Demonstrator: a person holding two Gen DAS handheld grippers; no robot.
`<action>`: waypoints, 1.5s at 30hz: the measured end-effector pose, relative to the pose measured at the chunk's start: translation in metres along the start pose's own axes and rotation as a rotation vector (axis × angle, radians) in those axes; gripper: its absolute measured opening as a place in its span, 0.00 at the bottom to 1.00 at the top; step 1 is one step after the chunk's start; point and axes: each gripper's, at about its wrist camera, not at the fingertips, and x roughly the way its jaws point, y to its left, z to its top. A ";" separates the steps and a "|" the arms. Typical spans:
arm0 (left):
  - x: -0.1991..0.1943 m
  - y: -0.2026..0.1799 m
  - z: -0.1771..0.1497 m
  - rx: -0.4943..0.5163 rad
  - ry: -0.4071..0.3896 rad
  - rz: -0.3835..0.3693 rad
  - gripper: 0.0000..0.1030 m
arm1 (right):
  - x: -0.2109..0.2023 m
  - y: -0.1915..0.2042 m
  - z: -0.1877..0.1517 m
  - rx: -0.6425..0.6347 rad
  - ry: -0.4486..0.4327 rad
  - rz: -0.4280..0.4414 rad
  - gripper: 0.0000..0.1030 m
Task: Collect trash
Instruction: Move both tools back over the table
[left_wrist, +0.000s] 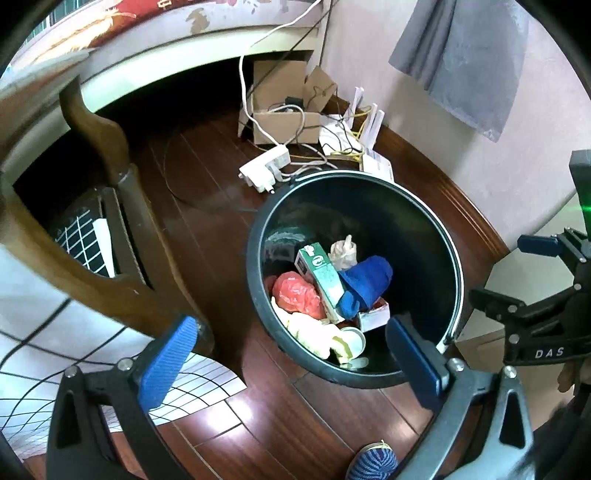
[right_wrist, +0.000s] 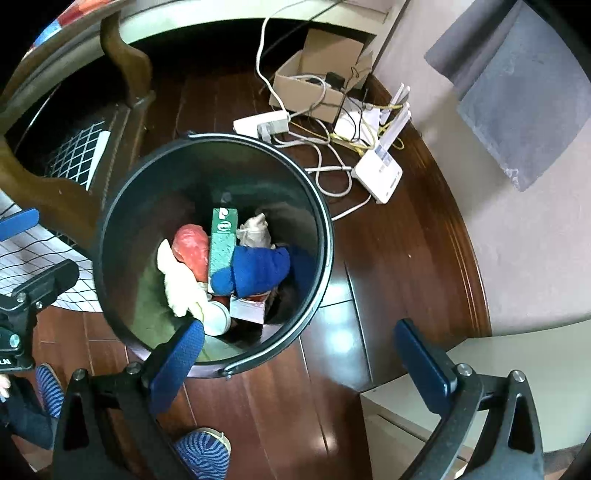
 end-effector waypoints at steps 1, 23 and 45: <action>-0.004 0.000 0.000 -0.001 -0.006 0.000 1.00 | -0.003 0.001 0.000 -0.002 -0.006 0.001 1.00; -0.122 0.039 -0.015 -0.104 -0.207 0.083 1.00 | -0.106 0.038 0.006 -0.013 -0.242 0.090 1.00; -0.208 0.221 -0.050 -0.389 -0.358 0.220 1.00 | -0.194 0.218 0.080 -0.213 -0.608 0.319 1.00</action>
